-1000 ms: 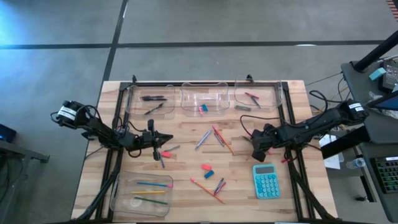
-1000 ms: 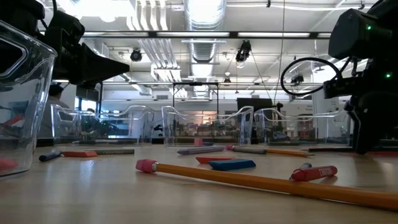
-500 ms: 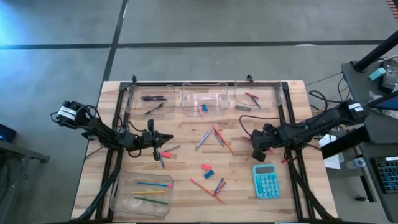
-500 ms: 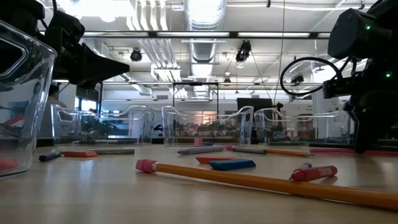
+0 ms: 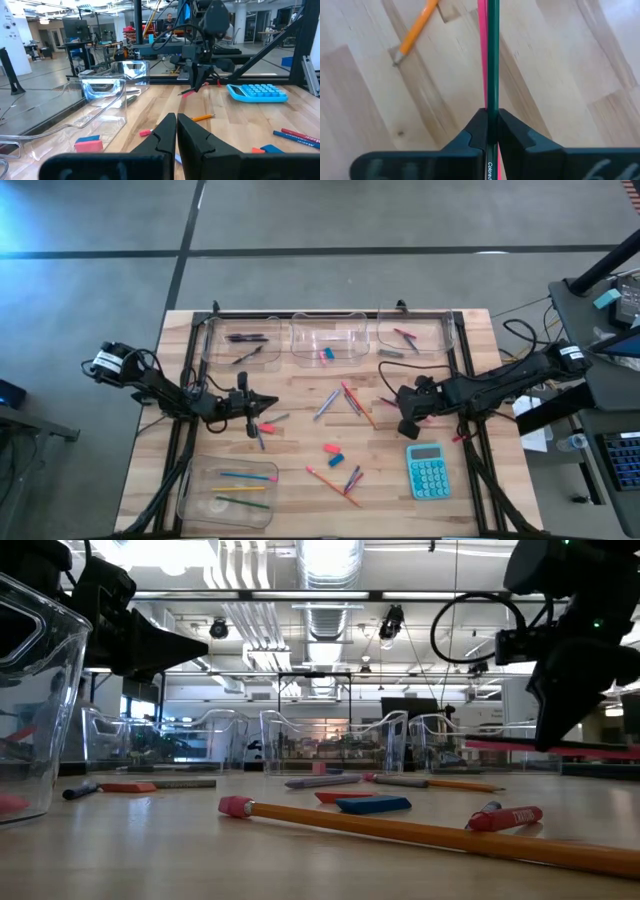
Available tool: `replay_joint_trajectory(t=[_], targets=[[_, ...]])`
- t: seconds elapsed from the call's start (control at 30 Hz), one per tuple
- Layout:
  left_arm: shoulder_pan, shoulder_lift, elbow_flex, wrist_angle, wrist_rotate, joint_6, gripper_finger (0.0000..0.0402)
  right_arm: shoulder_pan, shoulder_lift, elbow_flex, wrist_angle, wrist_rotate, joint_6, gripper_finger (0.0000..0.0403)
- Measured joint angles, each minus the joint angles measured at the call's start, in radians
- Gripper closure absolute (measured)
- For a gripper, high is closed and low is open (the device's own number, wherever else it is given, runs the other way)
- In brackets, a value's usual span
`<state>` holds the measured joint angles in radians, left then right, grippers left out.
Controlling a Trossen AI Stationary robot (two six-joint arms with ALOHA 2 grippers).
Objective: Sort crayons/erasers/pens/pencils in bins
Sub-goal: Put the dark green pencil into the bottom transparent bin
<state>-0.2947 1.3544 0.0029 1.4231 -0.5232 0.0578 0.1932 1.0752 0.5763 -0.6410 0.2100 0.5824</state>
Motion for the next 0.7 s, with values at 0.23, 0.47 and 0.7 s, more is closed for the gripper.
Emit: replay_joint_trajectory(t=[0.23,0.47,0.7], targets=[[0.0,0.0,0.02,0.009,0.0,-0.001,0.0402,0.0,0.001,-0.02,-0.002,0.0,0.015,0.038],[0.0,0.002,0.053,0.007,0.002,-0.001,0.0402,0.0,0.001,-0.076,0.004,0.0,0.056,0.038],[0.0,0.002,0.074,0.008,0.002,-0.002,0.0402,0.0,0.002,-0.134,0.004,0.0,0.102,0.038]])
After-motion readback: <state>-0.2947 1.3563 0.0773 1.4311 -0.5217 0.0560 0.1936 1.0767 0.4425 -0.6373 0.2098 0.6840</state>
